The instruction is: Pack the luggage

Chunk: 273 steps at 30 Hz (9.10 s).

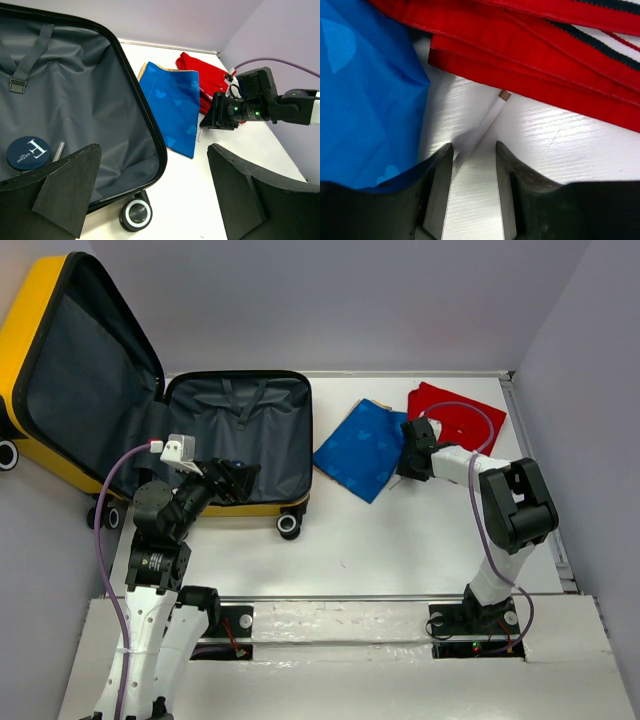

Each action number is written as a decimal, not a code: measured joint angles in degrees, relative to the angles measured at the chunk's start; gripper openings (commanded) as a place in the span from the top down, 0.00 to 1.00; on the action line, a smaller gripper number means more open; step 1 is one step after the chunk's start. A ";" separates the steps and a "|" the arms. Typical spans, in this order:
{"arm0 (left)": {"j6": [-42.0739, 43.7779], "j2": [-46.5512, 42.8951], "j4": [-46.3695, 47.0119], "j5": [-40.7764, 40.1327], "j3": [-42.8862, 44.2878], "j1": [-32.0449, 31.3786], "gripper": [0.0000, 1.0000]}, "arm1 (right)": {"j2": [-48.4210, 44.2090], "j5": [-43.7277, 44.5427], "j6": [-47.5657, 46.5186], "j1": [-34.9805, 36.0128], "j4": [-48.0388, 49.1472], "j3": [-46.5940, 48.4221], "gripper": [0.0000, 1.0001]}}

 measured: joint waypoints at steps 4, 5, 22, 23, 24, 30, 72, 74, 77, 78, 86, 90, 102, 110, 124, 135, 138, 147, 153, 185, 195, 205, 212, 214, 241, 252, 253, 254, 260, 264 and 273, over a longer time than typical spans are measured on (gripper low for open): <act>0.02 0.00 -0.02 0.00 0.00 0.00 0.01 | 0.24 0.66 -0.76 -0.07 -0.44 0.04 0.90; 0.02 0.00 -0.02 0.00 0.00 0.00 0.01 | 0.09 0.85 -0.94 -0.07 -0.37 -0.20 0.90; 0.00 -0.35 0.00 0.00 0.00 0.00 0.01 | -17.70 -4.98 -2.27 2.05 0.20 -12.55 0.93; 0.00 -0.35 -0.02 0.00 0.00 0.00 0.01 | -19.87 -5.84 -2.12 3.50 0.61 -12.52 0.93; 0.02 -0.35 0.00 0.00 0.00 0.00 0.01 | -22.34 -7.02 -1.79 5.42 1.46 -12.44 0.93; 0.02 -0.35 -0.02 -0.02 0.00 0.00 0.01 | -21.92 -14.08 1.09 16.98 5.07 -1.09 0.91; -0.42 0.55 0.39 0.61 0.00 0.00 0.06 | -7.54 -1.46 3.45 12.79 9.40 -11.89 0.93; -1.42 1.31 1.57 1.90 -0.02 0.00 0.06 | -12.41 -1.53 3.43 12.79 8.04 -16.22 0.93; -3.06 2.69 4.13 4.55 -0.37 0.00 0.07 | -22.08 -4.24 3.87 12.94 6.01 -24.55 0.93; -3.58 2.99 4.94 5.31 -0.68 -0.02 0.08 | -26.40 -5.90 4.52 13.35 4.76 -28.26 0.93; -7.13 6.78 7.76 6.99 -2.78 -10.49 0.17 | -48.50 -14.78 11.74 23.56 -6.08 -36.61 0.60; -8.48 7.56 7.13 1.97 -3.10 -22.86 0.20 | -58.73 -14.14 14.38 24.79 -11.89 -36.59 0.20; -14.99 17.42 2.27 -25.40 -6.43 -46.77 0.15 | -42.38 -3.06 5.66 6.12 -9.77 -24.35 0.17; -20.02 35.21 -2.21 -42.10 -4.98 -55.78 0.10 | -28.13 -5.01 0.09 -2.19 -3.10 -21.11 0.25; -23.54 48.33 2.23 -45.64 -4.90 -55.82 0.19 | -21.16 -9.11 -0.81 -2.99 4.37 -21.27 0.39; -23.56 53.18 10.08 -45.09 -3.52 -55.80 0.41 | -20.83 -9.66 -0.66 -2.99 6.69 -21.70 0.54; -23.69 53.53 10.73 -44.78 -3.56 -55.80 0.53 | -20.24 -9.66 -0.61 -2.99 7.13 -22.05 0.66; -24.28 53.86 12.31 -44.09 -4.61 -55.84 0.94 | -19.96 -10.78 0.48 -2.99 9.51 -23.21 0.93; -24.15 50.42 10.54 -43.60 -5.33 -55.98 0.94 | -27.04 -12.33 0.85 -2.99 9.25 -25.97 0.93; -4.87 22.62 -16.26 -44.46 25.53 -11.52 0.01 | 17.64 -24.55 5.51 16.83 4.79 51.60 0.23; -1.68 20.98 -17.03 -42.10 20.06 -3.30 0.01 | 20.57 -23.26 -2.54 16.65 -4.15 50.75 0.31; -1.95 14.16 -11.80 -29.46 13.25 -7.04 0.01 | -0.55 -14.32 -6.91 -5.20 -0.68 28.55 0.48; -3.48 16.26 -9.55 -28.48 11.41 -22.53 0.01 | 11.54 -4.66 -10.45 -12.83 -6.93 28.09 0.44; -4.07 17.05 -8.57 -28.28 11.26 -26.40 0.01 | 16.28 -4.42 -11.30 -12.72 -9.33 28.96 0.48; -6.16 37.73 -1.73 -32.46 13.62 -42.58 0.01 | -25.44 -17.57 -3.10 -1.38 0.68 -17.81 0.07; -3.48 51.15 -1.14 -35.63 25.99 -42.71 0.01 | -50.25 -13.94 7.15 -1.44 -7.80 -31.19 0.05; -3.13 52.43 -1.14 -35.87 26.99 -42.69 0.01 | -50.25 -13.18 8.96 -1.44 -8.20 -32.63 0.04; -2.97 53.46 -1.18 -35.89 27.71 -42.69 0.01 | -50.14 -12.59 10.67 -1.44 -9.07 -33.62 0.04; -2.69 56.06 -1.14 -35.30 28.87 -42.71 0.01 | -45.11 -10.67 17.27 -1.97 -6.95 -35.39 0.00; -2.16 56.50 -1.16 -34.86 29.29 -42.71 0.01 | -37.73 -11.91 19.08 -4.57 1.33 -34.42 0.20; 0.94 66.07 -3.32 -35.78 37.62 -42.71 0.01 | -26.53 -19.17 14.38 -16.20 10.67 -30.40 0.87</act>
